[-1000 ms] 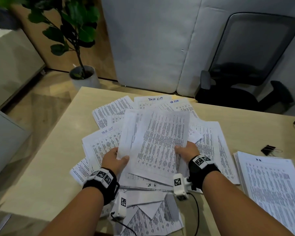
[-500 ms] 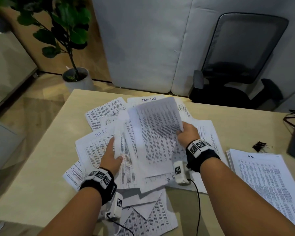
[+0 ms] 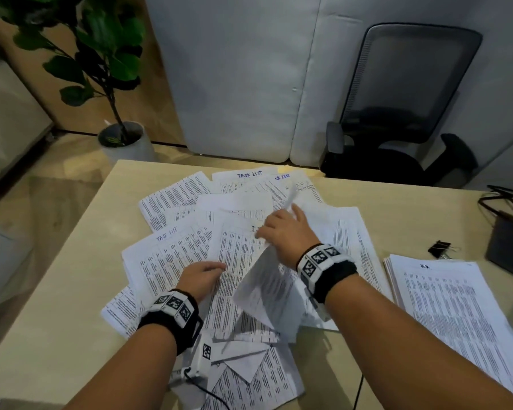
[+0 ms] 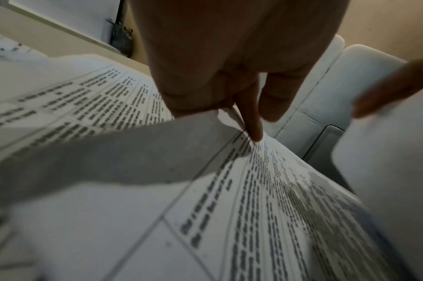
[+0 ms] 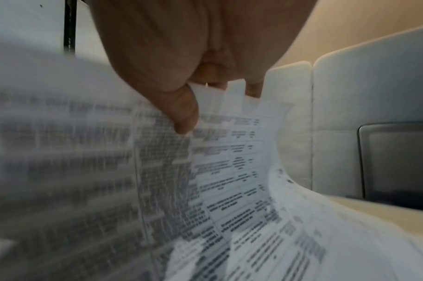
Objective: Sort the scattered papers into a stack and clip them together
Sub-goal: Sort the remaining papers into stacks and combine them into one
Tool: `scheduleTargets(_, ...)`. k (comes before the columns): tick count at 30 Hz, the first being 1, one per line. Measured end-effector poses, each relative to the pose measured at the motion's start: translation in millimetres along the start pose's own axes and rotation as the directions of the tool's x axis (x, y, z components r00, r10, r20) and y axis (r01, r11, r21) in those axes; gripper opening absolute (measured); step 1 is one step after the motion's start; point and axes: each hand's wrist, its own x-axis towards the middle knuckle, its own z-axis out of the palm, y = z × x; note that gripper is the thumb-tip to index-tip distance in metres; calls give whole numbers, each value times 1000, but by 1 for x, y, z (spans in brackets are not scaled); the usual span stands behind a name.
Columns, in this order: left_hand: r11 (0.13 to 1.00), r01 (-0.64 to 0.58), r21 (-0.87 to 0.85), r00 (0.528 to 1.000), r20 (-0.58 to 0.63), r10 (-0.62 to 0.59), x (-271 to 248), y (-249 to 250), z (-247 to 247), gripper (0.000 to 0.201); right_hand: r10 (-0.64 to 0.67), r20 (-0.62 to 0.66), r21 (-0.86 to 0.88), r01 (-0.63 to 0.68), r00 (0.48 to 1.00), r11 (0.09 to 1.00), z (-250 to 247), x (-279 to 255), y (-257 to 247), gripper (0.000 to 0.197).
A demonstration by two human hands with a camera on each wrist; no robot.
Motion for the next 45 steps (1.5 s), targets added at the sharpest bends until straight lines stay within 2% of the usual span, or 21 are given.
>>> scheduleTargets(1,1000,13,10,1000,13,-13,0,2,2,24,1,-24,40,0,1000,999,7,-1,-3,61)
scheduleTargets(3,997,74,14,996,58,-75,-2,6,4,50,116,-101,138,-102,988,985,20,-4,0,78)
scheduleTargets(5,992,125,34,989,71,-127,-1,5,5,67,332,-153,260,-286,931,922,36,-14,15,73)
scheduleTargets(6,988,128,82,988,75,-134,0,3,6,69,466,-109,338,-408,878,848,45,-21,25,66)
scheduleTargets(8,974,75,215,992,82,-94,5,-3,9,66,685,88,453,-641,724,620,62,-38,42,56)
scheduleTargets(10,973,30,230,997,61,-45,7,-6,14,65,775,260,480,-773,576,414,77,-51,52,54)
scheduleTargets(11,975,11,220,999,41,-21,8,-7,17,71,787,313,472,-806,531,356,84,-54,54,56)
scheduleTargets(12,978,-4,207,1000,23,-1,7,-7,21,79,786,341,476,-816,516,329,91,-57,55,57)
scheduleTargets(15,984,-6,180,1000,-28,12,10,-5,32,98,744,358,605,-747,564,275,99,-59,52,50)
scheduleTargets(18,995,-31,98,999,-36,34,13,-7,38,88,711,398,654,-723,579,223,98,-59,54,33)
scheduleTargets(20,994,-67,92,997,-40,71,13,-7,38,75,737,366,653,-721,568,231,96,-60,59,8)
scheduleTargets(23,991,-91,94,991,-87,100,15,-6,31,57,816,270,705,-682,511,194,92,-60,68,28)
scheduleTargets(25,994,-79,78,992,-92,86,17,-7,25,52,837,231,762,-627,496,161,92,-59,74,23)
scheduleTargets(28,998,-54,19,997,-55,55,18,-8,20,55,823,239,835,-541,515,96,92,-51,76,12)
scheduleTargets(30,997,-30,-77,999,-41,27,16,-6,20,58,811,234,819,-558,536,132,86,-45,72,14)
scheduleTargets(32,980,25,-197,999,-21,-29,14,-3,21,63,808,218,785,-590,548,188,85,-42,68,28)
scheduleTargets(35,960,89,-264,995,-19,-98,19,-7,20,60,835,161,776,-590,527,223,82,-42,68,31)
scheduleTargets(38,974,109,-198,977,-162,-142,26,-15,10,45,882,91,737,-627,463,252,71,-43,80,22)
scheduleTargets(41,974,129,-184,927,-326,-185,30,-20,-5,56,908,11,768,-586,418,261,54,-43,93,17)
scheduleTargets(43,981,172,-93,892,-409,-195,31,-24,-20,58,913,-89,767,-557,399,319,43,-42,101,18)
scheduleTargets(45,982,178,-60,855,-485,-184,32,-29,-35,47,903,-181,746,-544,390,385,31,-40,107,19)
